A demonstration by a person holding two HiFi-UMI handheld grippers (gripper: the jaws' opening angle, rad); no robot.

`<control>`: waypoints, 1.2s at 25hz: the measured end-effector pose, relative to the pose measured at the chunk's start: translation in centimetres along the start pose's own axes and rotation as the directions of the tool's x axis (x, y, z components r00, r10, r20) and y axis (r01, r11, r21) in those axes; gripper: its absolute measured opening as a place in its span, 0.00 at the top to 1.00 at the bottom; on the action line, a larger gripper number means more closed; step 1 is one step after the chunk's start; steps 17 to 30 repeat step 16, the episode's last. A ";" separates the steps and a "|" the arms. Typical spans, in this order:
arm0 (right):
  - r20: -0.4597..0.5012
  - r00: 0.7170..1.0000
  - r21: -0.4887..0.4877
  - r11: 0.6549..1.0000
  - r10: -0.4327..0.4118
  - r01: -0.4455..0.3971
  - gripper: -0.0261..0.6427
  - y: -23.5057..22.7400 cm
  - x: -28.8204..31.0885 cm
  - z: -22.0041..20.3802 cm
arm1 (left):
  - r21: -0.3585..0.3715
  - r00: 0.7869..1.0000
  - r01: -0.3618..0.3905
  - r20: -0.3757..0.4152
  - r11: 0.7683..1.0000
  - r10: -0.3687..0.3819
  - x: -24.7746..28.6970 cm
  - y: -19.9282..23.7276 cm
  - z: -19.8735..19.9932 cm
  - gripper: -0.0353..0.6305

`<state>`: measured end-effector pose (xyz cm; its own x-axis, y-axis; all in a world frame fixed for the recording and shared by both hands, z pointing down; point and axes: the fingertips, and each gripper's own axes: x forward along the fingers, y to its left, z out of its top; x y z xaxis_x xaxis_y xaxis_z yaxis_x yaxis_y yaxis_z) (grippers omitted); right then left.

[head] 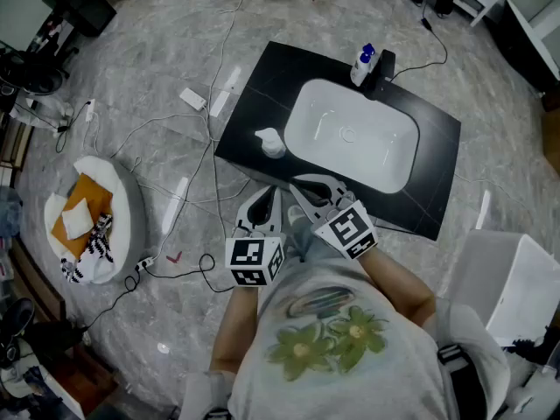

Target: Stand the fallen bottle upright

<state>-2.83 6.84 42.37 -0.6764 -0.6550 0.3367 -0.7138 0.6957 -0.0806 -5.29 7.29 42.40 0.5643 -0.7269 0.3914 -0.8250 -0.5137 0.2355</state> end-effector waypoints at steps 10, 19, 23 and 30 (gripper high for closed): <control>0.021 1.000 0.015 1.000 -0.007 0.006 0.90 0.9 -2.0 0.6 | 0.006 0.999 0.021 0.026 1.000 -0.021 -0.9 -1.7 -0.2 0.92; 0.023 1.000 0.023 1.000 0.006 -0.007 0.90 0.7 -2.3 0.2 | 0.011 0.999 0.031 0.025 0.999 -0.031 -0.8 -2.2 -0.4 0.92; 0.023 1.000 0.023 1.000 0.006 -0.007 0.90 0.7 -2.3 0.2 | 0.011 0.999 0.031 0.025 0.999 -0.031 -0.8 -2.2 -0.4 0.92; 0.023 1.000 0.023 1.000 0.006 -0.007 0.90 0.7 -2.3 0.2 | 0.011 0.999 0.031 0.025 0.999 -0.031 -0.8 -2.2 -0.4 0.92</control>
